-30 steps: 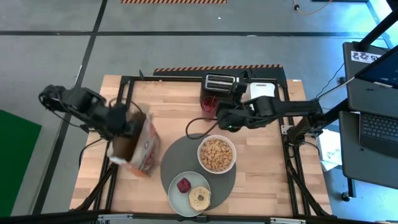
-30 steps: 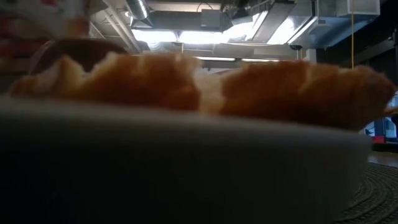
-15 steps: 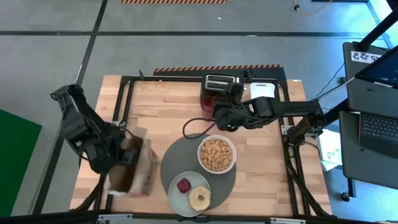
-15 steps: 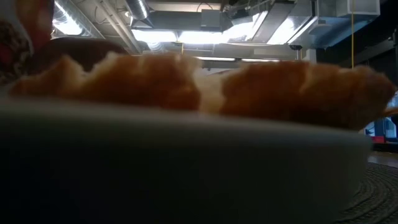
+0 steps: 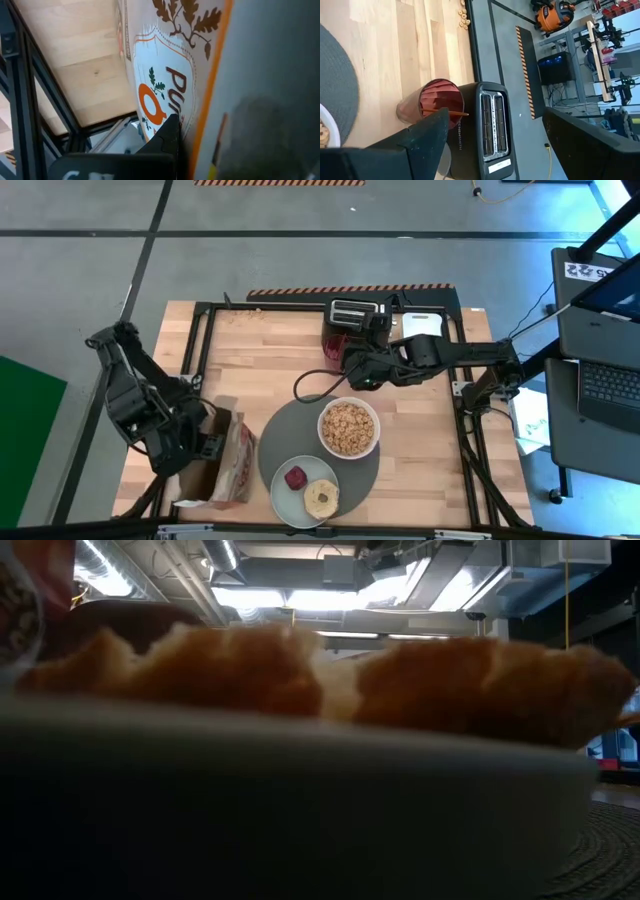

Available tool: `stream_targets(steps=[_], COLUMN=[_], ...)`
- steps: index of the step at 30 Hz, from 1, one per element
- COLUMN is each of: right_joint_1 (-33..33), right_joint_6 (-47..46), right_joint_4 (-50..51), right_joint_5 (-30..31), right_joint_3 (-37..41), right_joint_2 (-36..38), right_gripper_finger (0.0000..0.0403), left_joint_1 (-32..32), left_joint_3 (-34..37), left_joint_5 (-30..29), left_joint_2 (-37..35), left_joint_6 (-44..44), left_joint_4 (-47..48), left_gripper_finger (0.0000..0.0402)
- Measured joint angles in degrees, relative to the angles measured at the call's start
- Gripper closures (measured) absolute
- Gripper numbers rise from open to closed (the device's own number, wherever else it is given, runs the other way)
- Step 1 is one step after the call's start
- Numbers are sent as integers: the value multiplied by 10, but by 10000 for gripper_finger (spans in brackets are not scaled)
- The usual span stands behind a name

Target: Arrange a breakfast setting

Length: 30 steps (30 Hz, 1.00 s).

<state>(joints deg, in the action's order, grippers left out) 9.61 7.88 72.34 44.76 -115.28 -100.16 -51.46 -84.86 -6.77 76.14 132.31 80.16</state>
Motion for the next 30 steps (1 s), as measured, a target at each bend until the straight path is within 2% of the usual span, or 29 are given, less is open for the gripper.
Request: stream_targets(steps=[11,24,30], right_joint_1=[0,0,0], right_joint_6=[0,0,-1], right_joint_4=[-24,-25,-25], right_joint_5=[-8,-9,-9], right_joint_3=[0,0,0], right_joint_2=[0,0,0], right_gripper_finger=[82,82,82], left_joint_1=[-12,-13,-13], left_joint_3=[2,4,4], left_joint_5=[-9,19,15], left_joint_2=[1,-27,-42], left_joint_6=[-24,-25,-24], left_joint_4=[4,4,3], left_gripper_finger=[390,242,196])
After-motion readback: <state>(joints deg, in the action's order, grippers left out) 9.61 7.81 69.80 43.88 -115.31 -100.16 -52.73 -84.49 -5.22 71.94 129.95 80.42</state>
